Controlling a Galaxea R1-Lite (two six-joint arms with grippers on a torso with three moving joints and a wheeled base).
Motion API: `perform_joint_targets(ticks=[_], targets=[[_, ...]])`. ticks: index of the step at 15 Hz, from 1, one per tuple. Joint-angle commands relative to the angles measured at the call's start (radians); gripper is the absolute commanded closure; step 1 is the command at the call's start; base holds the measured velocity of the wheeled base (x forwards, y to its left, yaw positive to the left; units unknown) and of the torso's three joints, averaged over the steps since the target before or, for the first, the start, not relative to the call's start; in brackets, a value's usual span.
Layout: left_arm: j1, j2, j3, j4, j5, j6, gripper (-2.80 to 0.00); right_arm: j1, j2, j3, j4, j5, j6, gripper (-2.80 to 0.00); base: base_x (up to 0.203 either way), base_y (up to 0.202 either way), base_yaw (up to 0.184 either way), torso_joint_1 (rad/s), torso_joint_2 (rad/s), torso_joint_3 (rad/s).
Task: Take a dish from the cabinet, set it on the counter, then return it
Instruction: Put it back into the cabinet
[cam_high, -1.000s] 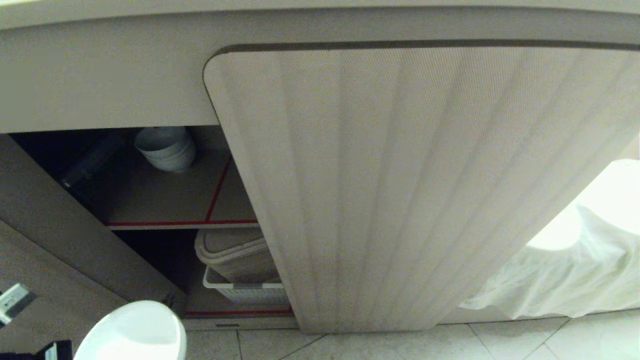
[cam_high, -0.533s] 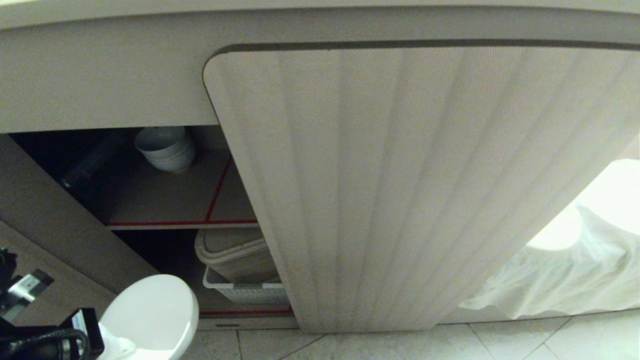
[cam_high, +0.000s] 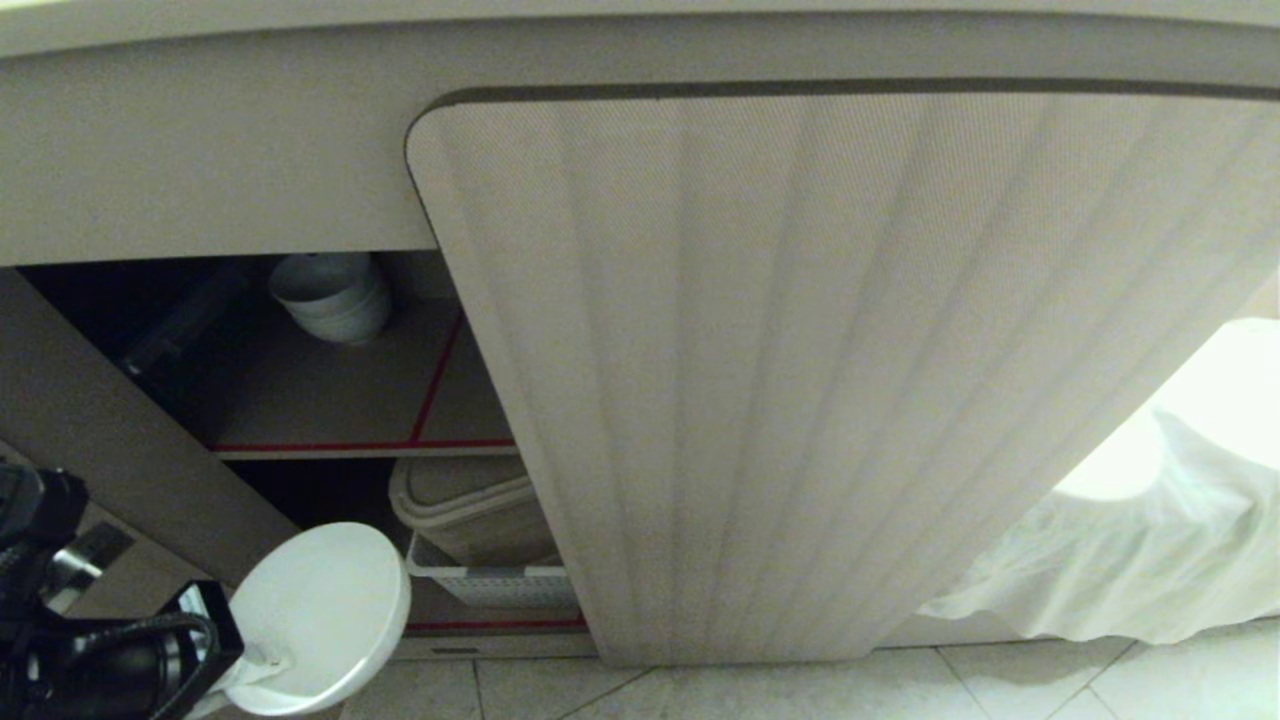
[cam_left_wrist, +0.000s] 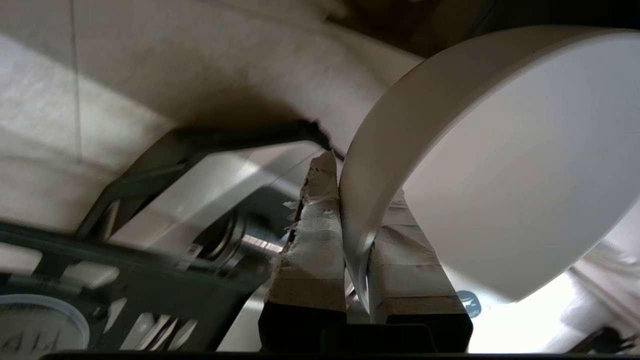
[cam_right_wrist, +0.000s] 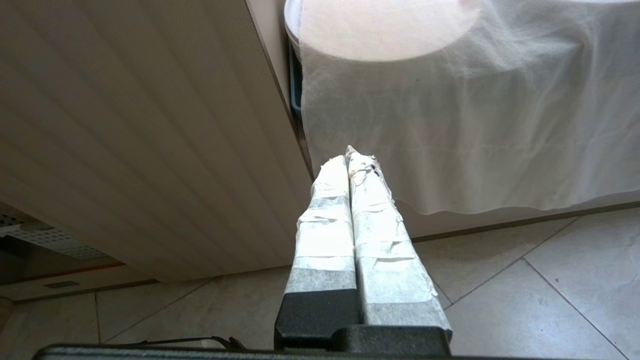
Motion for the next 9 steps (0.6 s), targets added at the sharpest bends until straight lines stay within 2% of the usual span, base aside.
perform_joint_targets(ticks=[1,9], targets=[[0.023,0.038,0.006,-0.03,-0.002,-0.005,0.0,0.0,0.001,0.0,0.0,0.0,0.001,0.0,0.0,0.0,0.0,0.0,0.0,0.0],[0.031,0.127,-0.061,-0.041,-0.008,0.003,0.0,0.0,0.001,0.0,0.0,0.0,0.001,0.0,0.0,0.0,0.0,0.0,0.0,0.0]])
